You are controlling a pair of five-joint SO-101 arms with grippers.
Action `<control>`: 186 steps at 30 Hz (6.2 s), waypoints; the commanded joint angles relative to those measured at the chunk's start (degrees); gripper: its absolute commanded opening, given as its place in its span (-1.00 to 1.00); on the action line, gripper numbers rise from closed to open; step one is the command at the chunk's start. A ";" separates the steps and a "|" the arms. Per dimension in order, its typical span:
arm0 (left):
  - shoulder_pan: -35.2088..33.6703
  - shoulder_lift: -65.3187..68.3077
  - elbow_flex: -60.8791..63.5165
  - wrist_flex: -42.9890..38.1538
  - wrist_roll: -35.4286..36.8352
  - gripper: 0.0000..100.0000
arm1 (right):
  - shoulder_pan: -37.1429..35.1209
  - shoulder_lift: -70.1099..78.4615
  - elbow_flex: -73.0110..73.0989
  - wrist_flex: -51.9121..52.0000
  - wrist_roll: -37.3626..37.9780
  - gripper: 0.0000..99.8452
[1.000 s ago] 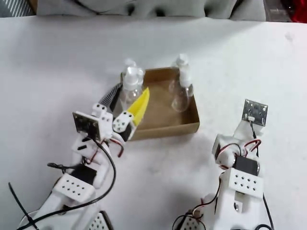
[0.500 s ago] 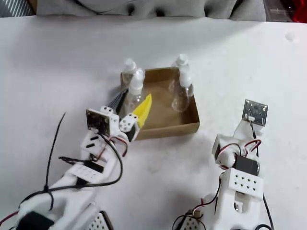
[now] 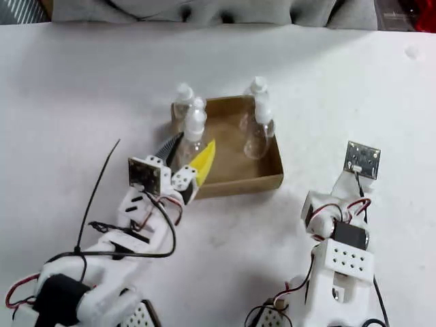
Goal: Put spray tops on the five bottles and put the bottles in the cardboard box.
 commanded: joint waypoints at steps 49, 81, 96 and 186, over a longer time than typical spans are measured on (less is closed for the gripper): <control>-1.63 16.40 -4.57 -9.58 -0.44 -0.46 | -0.31 -0.22 -0.26 -1.01 0.70 -0.97; -1.71 6.20 -2.46 2.99 -0.62 -0.31 | -0.31 -0.13 -0.26 -1.01 0.70 -0.97; -1.45 -21.32 3.78 27.34 -0.79 -0.31 | -0.31 -0.13 3.08 -8.13 0.70 -0.97; -33.19 -85.67 8.62 120.88 -15.12 -0.88 | -11.38 -46.29 23.82 25.10 7.12 -0.97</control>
